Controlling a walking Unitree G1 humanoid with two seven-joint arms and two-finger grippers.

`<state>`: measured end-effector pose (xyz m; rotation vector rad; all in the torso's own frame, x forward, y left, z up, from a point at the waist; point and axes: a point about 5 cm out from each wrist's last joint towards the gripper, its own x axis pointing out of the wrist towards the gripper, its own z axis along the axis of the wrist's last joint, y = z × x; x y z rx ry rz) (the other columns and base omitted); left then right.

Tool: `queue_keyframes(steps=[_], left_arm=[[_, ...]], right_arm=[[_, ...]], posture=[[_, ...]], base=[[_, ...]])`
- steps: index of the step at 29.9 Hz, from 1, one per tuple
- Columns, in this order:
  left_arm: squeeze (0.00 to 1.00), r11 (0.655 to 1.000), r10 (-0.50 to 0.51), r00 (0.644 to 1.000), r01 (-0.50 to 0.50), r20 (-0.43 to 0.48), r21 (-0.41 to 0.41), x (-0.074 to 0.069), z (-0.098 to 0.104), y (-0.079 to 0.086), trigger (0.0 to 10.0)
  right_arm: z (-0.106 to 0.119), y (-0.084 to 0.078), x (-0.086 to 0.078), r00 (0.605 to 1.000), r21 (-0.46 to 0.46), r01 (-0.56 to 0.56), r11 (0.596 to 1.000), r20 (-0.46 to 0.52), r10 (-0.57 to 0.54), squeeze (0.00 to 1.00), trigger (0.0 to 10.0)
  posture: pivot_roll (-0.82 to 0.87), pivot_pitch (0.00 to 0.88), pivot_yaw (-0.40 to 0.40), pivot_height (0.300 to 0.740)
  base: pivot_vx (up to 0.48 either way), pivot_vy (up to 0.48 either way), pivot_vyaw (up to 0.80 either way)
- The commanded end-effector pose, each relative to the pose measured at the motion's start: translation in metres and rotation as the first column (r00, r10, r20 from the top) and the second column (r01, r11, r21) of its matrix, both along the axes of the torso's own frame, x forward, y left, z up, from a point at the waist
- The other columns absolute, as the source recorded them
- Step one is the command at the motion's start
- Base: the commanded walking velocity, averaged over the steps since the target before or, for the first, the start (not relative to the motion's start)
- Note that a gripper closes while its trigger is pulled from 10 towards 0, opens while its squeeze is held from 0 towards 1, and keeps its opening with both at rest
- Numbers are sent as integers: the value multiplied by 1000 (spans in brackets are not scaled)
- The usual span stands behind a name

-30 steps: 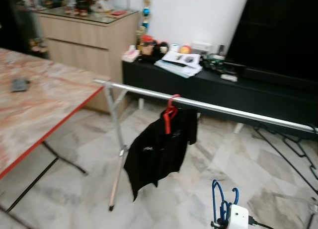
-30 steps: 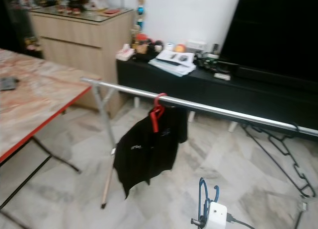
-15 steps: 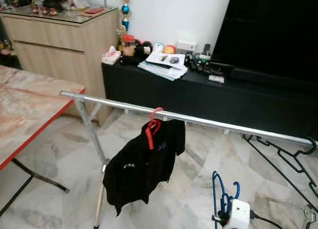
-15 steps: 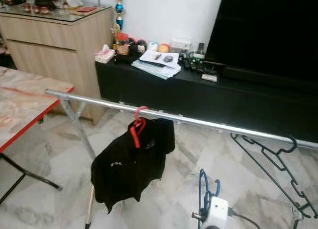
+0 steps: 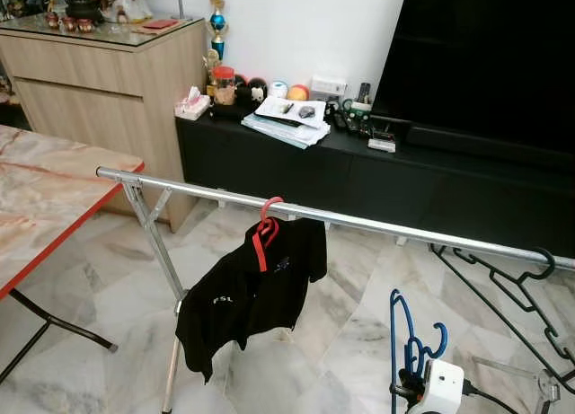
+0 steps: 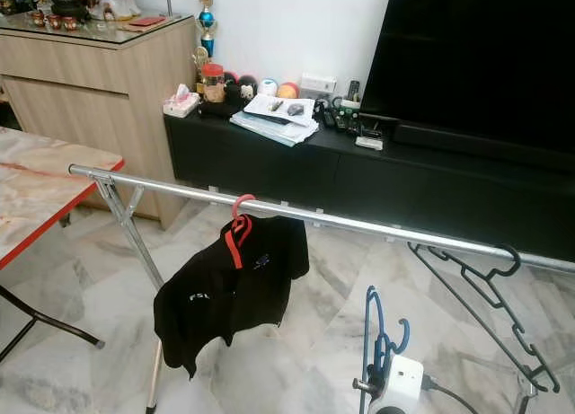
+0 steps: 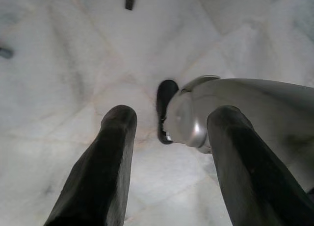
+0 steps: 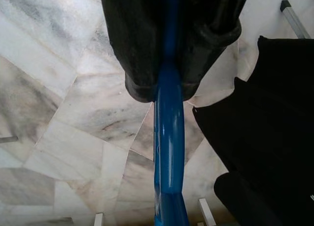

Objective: Hang hanger

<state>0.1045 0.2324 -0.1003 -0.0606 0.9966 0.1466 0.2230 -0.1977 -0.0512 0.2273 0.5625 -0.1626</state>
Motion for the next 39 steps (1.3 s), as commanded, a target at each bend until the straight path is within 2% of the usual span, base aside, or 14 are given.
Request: queue_keyframes(steps=[1,5,11,18,24,30,39], left_arm=[[0,1000,-16,1000,16,-13,4,-4,-1,-2,10000],[0,1000,-17,1000,17,-13,9,-5,-1,0,10000],[0,1000,-24,1000,24,-11,14,-16,-1,7,10000],[0,999,-36,999,36,-29,14,-36,-2,10,10000],[0,999,-33,998,33,-48,11,-45,-4,11,10000],[0,1000,-29,999,30,-33,5,-37,-3,9,10000],[0,999,-35,999,35,-29,7,-34,-3,8,10000]], right_arm=[[2,-4,2,1000,-13,-2,1000,6,2,0,10000],[1,-3,1,1000,-22,-25,999,-6,25,0,10000],[-1,-3,1,997,-67,-65,996,-53,61,0,10000],[-1,-4,1,995,-85,-73,994,-68,68,0,10000],[-1,-4,1,996,-78,-62,995,-62,57,0,10000],[-1,-4,1,997,-75,-60,995,-62,56,0,10000],[-1,-5,1,997,-71,-59,996,-60,54,0,10000]], posture=[[137,31,-93,740],[130,34,-90,740],[110,40,-82,740],[115,43,-87,740],[115,45,-90,740],[119,49,-94,740],[121,47,-97,740]], base=[[0,0,0],[0,0,0],[0,0,0],[0,0,0],[82,0,0],[264,0,0],[251,0,0]])
